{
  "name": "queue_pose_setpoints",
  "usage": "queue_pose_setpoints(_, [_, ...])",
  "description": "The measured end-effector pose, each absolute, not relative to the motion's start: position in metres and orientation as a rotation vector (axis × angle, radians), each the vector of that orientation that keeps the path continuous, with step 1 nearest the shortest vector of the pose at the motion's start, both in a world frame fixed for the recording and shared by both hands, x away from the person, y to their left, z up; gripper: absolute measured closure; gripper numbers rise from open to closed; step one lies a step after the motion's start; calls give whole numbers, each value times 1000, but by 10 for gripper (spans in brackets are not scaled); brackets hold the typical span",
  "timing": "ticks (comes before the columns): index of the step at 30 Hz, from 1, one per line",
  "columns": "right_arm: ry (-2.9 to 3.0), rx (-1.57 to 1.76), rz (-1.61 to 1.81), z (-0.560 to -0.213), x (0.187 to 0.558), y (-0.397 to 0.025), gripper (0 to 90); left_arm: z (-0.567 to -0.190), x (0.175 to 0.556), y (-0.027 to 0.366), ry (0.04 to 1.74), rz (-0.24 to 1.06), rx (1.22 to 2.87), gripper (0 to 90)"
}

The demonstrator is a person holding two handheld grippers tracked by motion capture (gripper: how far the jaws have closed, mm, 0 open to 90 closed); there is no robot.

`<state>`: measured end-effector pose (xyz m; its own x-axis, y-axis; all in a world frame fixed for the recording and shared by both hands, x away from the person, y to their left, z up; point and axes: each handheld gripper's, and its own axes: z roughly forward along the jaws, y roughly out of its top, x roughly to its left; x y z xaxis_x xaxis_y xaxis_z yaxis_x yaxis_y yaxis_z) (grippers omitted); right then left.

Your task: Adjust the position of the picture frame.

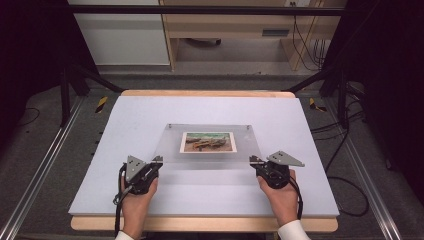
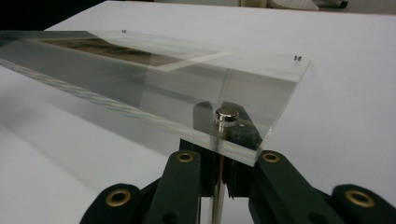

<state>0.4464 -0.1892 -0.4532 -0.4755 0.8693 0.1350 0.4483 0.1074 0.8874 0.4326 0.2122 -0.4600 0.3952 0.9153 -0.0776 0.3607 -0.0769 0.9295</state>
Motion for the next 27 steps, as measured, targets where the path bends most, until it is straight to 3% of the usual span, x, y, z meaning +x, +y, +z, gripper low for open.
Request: queue_pose_setpoints(27, [2040,1291,1296,-474,442,-191,847,-476,427,211,1202,646,1719,840])
